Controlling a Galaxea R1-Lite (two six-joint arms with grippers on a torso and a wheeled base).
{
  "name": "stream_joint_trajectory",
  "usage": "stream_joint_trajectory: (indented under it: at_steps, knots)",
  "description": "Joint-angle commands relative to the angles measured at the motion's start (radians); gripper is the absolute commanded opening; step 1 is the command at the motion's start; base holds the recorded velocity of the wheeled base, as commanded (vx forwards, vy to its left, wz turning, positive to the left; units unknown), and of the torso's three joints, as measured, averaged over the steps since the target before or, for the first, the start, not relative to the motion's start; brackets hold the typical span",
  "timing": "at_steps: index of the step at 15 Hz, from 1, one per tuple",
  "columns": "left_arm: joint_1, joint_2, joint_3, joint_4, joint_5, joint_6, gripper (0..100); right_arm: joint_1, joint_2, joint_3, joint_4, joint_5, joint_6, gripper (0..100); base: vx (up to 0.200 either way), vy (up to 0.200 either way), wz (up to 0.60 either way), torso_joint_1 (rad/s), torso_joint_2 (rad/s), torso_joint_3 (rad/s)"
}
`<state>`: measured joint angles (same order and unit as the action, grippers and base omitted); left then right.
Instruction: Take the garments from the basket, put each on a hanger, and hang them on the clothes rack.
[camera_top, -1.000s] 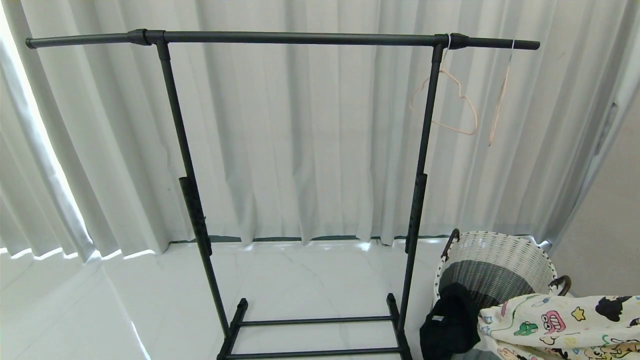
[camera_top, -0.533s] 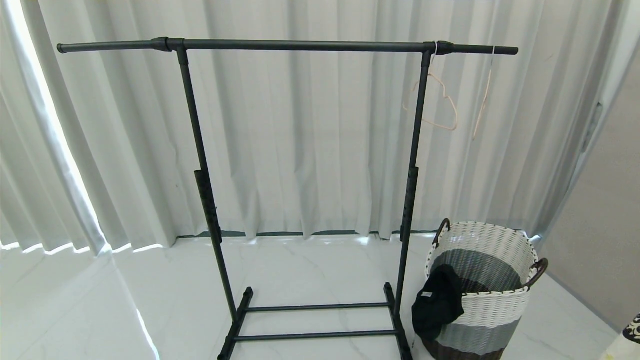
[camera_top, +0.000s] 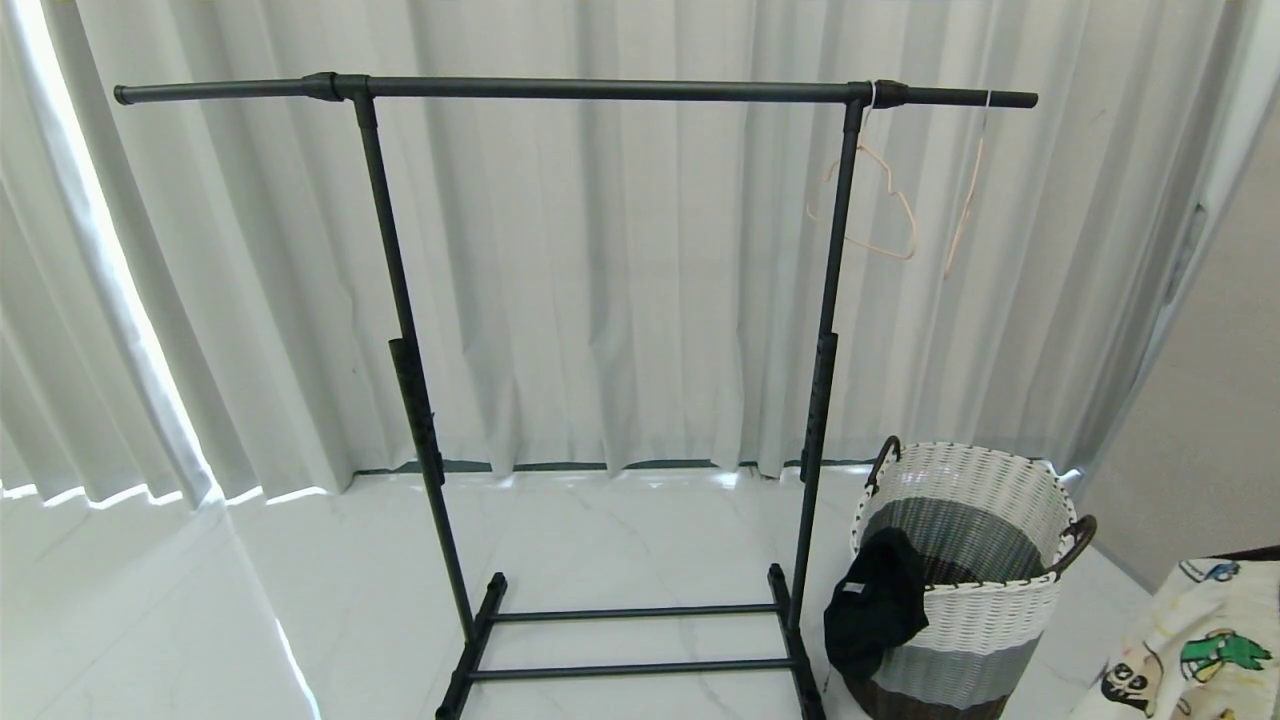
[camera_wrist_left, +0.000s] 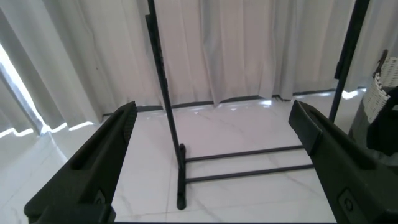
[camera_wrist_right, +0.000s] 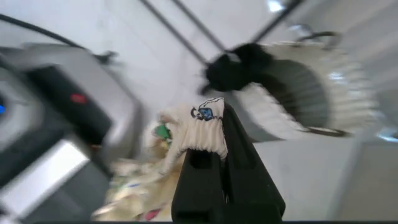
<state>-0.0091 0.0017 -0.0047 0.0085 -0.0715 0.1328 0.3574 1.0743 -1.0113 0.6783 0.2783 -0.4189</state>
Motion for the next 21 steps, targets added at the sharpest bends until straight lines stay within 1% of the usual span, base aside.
stream_joint_trajectory:
  at_steps: [1,2,3,4,5,6,7,8,9,10,11,12,13,14,15,16,17,20,21]
  knots:
    - [-0.002,0.000,-0.006,-0.001,-0.001,-0.013,100,0.083,0.076,0.011,-0.028,-0.002,0.054,0,0.000,0.000,0.00,0.000,0.00,0.000]
    - [-0.015,0.055,-0.087,-0.005,-0.007,-0.058,100,0.086,0.092,0.013,-0.043,-0.001,0.062,0,0.000,0.000,0.00,0.000,0.00,0.000]
    - [-0.055,0.178,-0.179,-0.015,-0.007,-0.130,100,0.087,0.108,0.013,-0.051,-0.001,0.063,0,0.000,0.000,0.00,0.000,0.00,0.000]
    - [-0.075,0.388,-0.336,-0.082,-0.005,-0.196,100,0.094,0.138,0.013,-0.075,0.001,0.065,0,0.000,0.000,0.00,0.000,0.00,0.000]
    - [-0.074,0.497,-0.413,-0.113,-0.005,-0.196,100,0.103,0.159,0.013,-0.102,0.002,0.066,0,0.000,0.000,0.00,0.000,0.00,0.000]
    - [-0.089,0.710,-0.584,-0.142,-0.007,-0.193,100,0.126,0.205,0.010,-0.181,0.001,0.081,0,0.000,0.000,0.00,0.000,0.00,0.000]
    - [-0.120,0.865,-0.704,-0.144,-0.007,-0.202,100,0.149,0.239,0.003,-0.246,-0.001,0.108,0,0.000,0.000,0.00,0.000,0.00,0.000]
    - [-0.173,0.989,-0.793,-0.144,-0.005,-0.203,100,0.170,0.276,-0.009,-0.299,-0.002,0.137,0,0.000,0.000,0.00,0.000,0.00,0.000]
    - [-0.213,1.048,-0.830,-0.144,-0.005,-0.203,100,0.181,0.294,-0.016,-0.318,-0.002,0.149,0,0.000,0.000,0.00,0.000,0.00,0.000]
    - [-0.342,1.186,-0.883,-0.144,0.021,-0.205,100,0.198,0.348,-0.050,-0.355,-0.002,0.177,0,0.000,0.000,0.00,0.000,0.00,0.000]
    - [-0.434,1.258,-0.885,-0.144,0.056,-0.205,100,0.202,0.380,-0.076,-0.375,-0.002,0.186,0,0.000,0.000,0.00,0.000,0.00,0.000]
    - [-0.546,1.316,-0.868,-0.144,0.091,-0.211,100,0.207,0.411,-0.107,-0.391,-0.002,0.201,0,0.000,0.000,0.00,0.000,0.00,0.000]
    - [-0.644,1.362,-0.842,-0.144,0.096,-0.251,100,0.218,0.441,-0.136,-0.404,-0.002,0.221,0,0.000,0.000,0.00,0.000,0.00,0.000]
    - [-0.732,1.406,-0.827,-0.144,0.098,-0.311,100,0.232,0.472,-0.168,-0.419,-0.002,0.250,0,0.000,0.000,0.00,0.000,0.00,0.000]
    - [-0.767,1.430,-0.821,-0.144,0.098,-0.337,100,0.239,0.487,-0.182,-0.427,-0.002,0.264,0,0.000,0.000,0.00,0.000,0.00,0.000]
    - [-0.821,1.488,-0.813,-0.144,0.098,-0.381,100,0.261,0.524,-0.211,-0.447,-0.002,0.290,0,0.000,0.000,0.00,0.000,0.00,0.000]
    - [-0.861,1.551,-0.814,-0.144,0.098,-0.409,100,0.282,0.564,-0.236,-0.476,-0.002,0.307,0,0.000,0.000,0.00,0.000,0.00,0.000]
    - [-0.922,1.632,-0.819,-0.145,0.096,-0.447,100,0.327,0.609,-0.270,-0.520,-0.004,0.330,0,0.000,0.000,0.00,0.000,0.00,0.000]
    - [-0.957,1.666,-0.830,-0.165,0.094,-0.487,100,0.350,0.618,-0.291,-0.522,-0.002,0.347,0,0.000,0.000,0.00,0.000,0.00,0.000]
